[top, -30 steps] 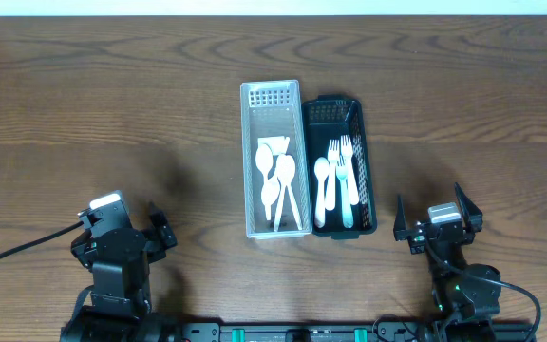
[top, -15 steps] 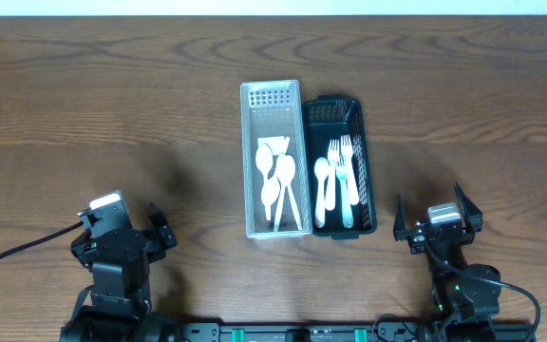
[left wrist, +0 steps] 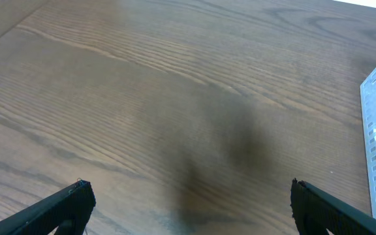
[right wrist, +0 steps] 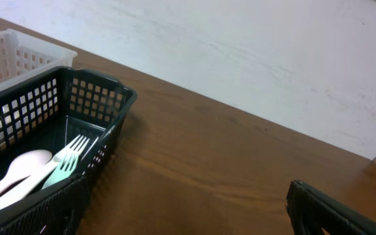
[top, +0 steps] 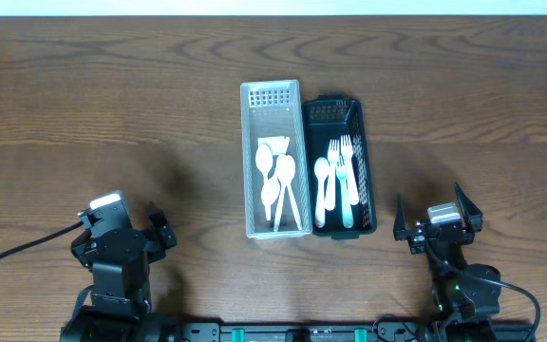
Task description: Pack container
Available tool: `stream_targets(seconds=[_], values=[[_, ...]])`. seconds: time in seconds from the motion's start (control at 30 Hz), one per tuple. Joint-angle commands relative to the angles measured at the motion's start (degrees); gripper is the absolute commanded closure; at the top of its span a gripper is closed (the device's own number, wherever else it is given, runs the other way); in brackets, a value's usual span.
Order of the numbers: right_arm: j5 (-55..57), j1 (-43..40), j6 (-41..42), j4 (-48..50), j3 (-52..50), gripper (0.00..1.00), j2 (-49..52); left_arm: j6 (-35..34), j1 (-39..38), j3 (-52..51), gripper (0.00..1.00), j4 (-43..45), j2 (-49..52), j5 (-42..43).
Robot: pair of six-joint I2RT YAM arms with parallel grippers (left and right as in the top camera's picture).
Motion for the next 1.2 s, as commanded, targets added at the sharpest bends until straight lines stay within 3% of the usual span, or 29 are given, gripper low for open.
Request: stream_targets(seconds=[0.0,0.17,0.3,0.5,0.77,0.9,1.17], values=[[-0.22,-0.42,-0.46,-0.31,-0.04,0.01,-0.44,0.76,-0.13,-0.24,0.02,0.02,0.02,0.31],[-0.22,-0.42,-0.46,-0.31,-0.04,0.01,-0.44,0.72,-0.13,-0.24,0.02,0.15,-0.07,0.46],[-0.22,-0.42,-0.46,-0.31,-0.04,0.01,-0.44,1.49,-0.02,-0.66,0.02,4.35,-0.52,5.55],[-0.22,-0.42,-0.46,-0.31,-0.04,0.01,-0.44,19.17,-0.02,-7.45,0.02,18.29,-4.46,21.46],[-0.22,-0.42,-0.46,-0.31,-0.04,0.01,-0.44,19.98,-0.02,-20.28,0.02,27.98,-11.67,23.74],[-0.22,-0.42,-0.46,-0.31,-0.04,0.01,-0.44,26.12,0.57,-23.89,0.02,32.17,-14.71,29.2],[-0.22,-0.42,-0.46,-0.31,-0.04,0.01,-0.44,28.26,3.48,-28.98,0.02,33.4,-21.09,30.84]])
